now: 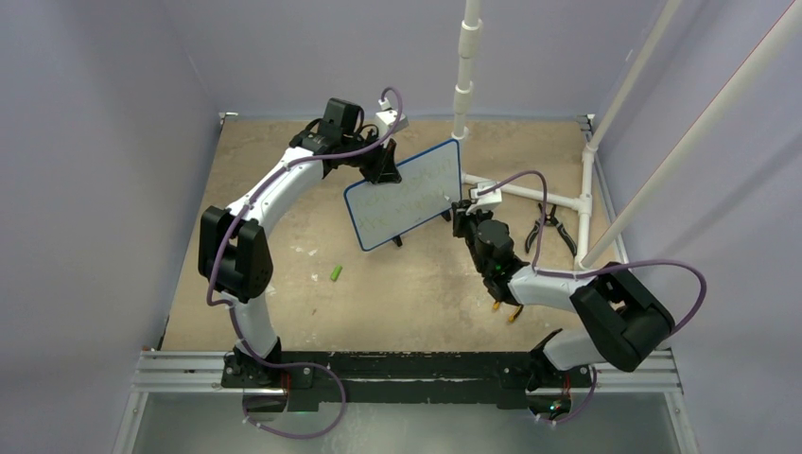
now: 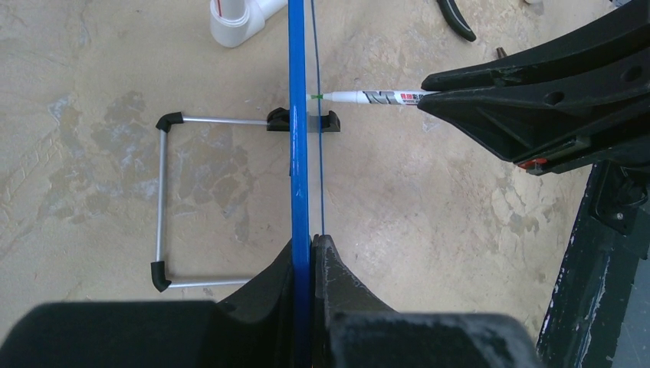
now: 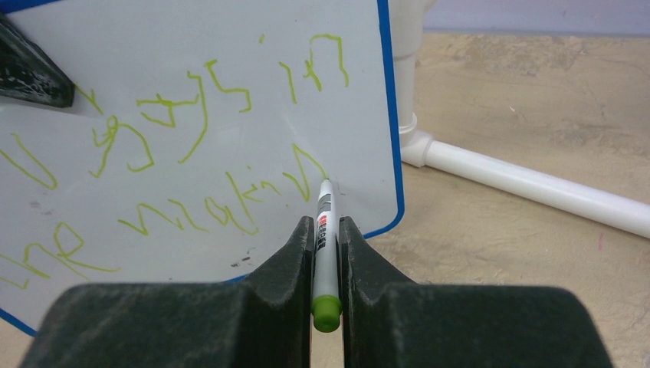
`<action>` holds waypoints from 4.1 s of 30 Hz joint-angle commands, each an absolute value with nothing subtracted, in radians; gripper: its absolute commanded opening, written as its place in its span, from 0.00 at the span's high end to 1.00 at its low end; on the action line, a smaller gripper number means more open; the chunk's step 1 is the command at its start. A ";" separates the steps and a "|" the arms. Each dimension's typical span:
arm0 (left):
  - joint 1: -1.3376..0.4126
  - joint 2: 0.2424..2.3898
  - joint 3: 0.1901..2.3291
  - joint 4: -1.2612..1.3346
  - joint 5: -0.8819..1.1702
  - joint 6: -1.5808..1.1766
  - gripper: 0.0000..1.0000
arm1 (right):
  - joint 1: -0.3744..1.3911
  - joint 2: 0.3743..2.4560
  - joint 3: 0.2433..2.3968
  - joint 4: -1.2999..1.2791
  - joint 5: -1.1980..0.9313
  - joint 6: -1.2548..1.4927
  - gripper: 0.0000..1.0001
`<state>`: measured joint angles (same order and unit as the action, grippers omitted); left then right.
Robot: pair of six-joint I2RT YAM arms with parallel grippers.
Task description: Write a sentence on the whiteboard
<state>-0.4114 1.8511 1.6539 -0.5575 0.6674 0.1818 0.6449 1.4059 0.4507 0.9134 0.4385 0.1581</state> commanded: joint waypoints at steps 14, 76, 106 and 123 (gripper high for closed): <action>-0.407 1.829 1.635 -0.558 0.665 0.236 1.00 | 0.641 1.343 0.467 1.025 0.478 0.148 1.00; -0.400 1.835 1.630 -0.551 0.653 0.224 1.00 | 0.595 1.388 0.502 0.967 0.410 0.161 1.00; -0.399 1.833 1.628 -0.545 0.657 0.220 1.00 | 0.595 1.409 0.568 0.949 0.498 0.129 1.00; -0.399 1.830 1.626 -0.540 0.657 0.215 1.00 | 0.594 1.449 0.528 0.831 0.481 0.250 1.00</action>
<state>-0.4011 1.8492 1.6424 -0.5396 0.6697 0.1577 0.5953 1.4220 0.5240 0.8490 0.5060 0.1997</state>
